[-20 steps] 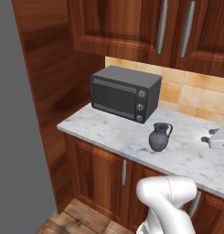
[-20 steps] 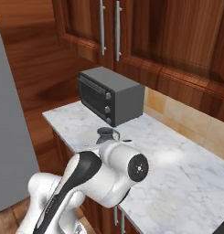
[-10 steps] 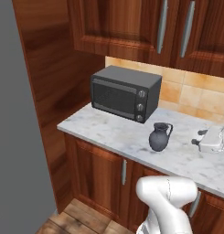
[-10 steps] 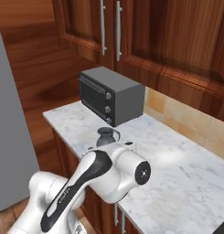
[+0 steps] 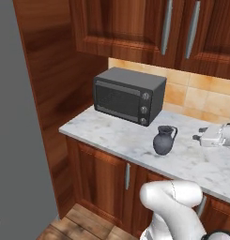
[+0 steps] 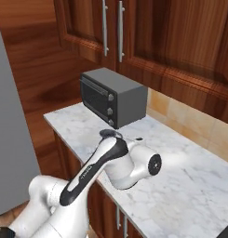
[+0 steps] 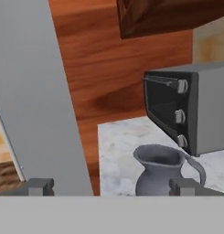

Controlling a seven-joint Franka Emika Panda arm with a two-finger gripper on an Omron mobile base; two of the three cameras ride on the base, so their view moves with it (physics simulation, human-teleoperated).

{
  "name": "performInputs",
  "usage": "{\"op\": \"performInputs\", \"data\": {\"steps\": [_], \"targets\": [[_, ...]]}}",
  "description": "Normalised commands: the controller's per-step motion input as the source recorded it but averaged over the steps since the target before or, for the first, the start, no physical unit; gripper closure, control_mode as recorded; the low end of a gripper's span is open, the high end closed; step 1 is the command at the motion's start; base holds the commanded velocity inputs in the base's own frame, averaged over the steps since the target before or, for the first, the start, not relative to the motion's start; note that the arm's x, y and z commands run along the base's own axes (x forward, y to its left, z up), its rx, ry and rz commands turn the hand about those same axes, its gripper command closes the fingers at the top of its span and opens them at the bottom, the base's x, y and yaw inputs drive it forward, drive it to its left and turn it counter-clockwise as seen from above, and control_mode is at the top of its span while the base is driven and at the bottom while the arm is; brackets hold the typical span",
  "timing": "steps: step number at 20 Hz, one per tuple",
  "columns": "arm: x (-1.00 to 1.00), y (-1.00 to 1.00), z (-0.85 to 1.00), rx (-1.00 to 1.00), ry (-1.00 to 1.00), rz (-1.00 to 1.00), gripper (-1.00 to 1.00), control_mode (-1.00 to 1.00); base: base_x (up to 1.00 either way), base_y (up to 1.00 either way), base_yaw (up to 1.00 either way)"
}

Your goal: Move the mushroom and chicken breast from the top shelf to the second highest shelf to make space. Then, place the pitcher from the counter on the cleared top shelf.

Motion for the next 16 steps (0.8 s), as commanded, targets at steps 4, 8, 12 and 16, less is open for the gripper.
{"op": "performInputs", "data": {"steps": [4, 8, 12, 16], "targets": [[0.39, -0.33, -0.03, 0.03, 0.05, 0.11, -1.00, -1.00, 0.00, 0.00, 0.00], [0.22, -0.07, -0.12, 0.00, 0.03, 0.18, -1.00, -1.00, 0.00, 0.00, 0.00], [0.24, 0.00, -0.06, 0.00, 0.04, 0.21, -1.00, -1.00, 0.00, 0.00, 0.00], [0.32, 0.00, -0.03, 0.00, 0.01, 0.17, -1.00, -1.00, 0.00, 0.00, 0.00]]}}
